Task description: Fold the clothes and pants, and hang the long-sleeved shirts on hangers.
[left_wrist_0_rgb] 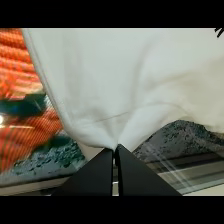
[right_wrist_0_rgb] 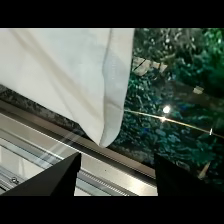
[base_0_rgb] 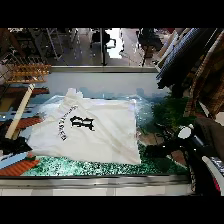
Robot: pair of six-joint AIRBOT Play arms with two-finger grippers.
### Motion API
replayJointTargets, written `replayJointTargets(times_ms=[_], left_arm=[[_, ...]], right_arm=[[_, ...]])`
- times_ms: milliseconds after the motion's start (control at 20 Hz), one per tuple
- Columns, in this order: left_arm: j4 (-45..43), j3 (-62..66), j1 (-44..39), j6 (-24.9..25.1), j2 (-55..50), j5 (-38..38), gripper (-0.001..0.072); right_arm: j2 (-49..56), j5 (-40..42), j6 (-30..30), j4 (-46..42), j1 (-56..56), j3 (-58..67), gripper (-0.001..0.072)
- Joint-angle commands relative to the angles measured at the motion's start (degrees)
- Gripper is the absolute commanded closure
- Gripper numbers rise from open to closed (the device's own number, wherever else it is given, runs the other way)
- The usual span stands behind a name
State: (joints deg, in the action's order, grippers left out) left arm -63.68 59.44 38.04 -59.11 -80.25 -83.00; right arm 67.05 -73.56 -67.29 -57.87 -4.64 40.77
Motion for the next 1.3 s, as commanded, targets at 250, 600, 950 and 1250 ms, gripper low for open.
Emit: replayJointTargets(times_ms=[250,600,950,1250], left_arm=[[-0.37,-0.11,0.04,0.22,-0.09,-0.81,0.0702],[4.94,0.28,0.22,-0.04,0.74,-3.98,0.0703],[65.37,16.48,7.13,0.00,12.72,-8.22,0.0704],[129.92,26.64,16.50,9.09,27.02,10.49,0.0704]], right_arm=[[12.87,5.84,10.43,17.18,0.24,-2.73,0.0175],[14.49,1.66,14.58,16.06,2.99,-1.18,0.0696],[-18.73,-6.36,3.52,-0.28,2.84,29.59,0.0698],[-33.31,9.40,-1.07,-12.50,2.84,66.99,0.0698]])
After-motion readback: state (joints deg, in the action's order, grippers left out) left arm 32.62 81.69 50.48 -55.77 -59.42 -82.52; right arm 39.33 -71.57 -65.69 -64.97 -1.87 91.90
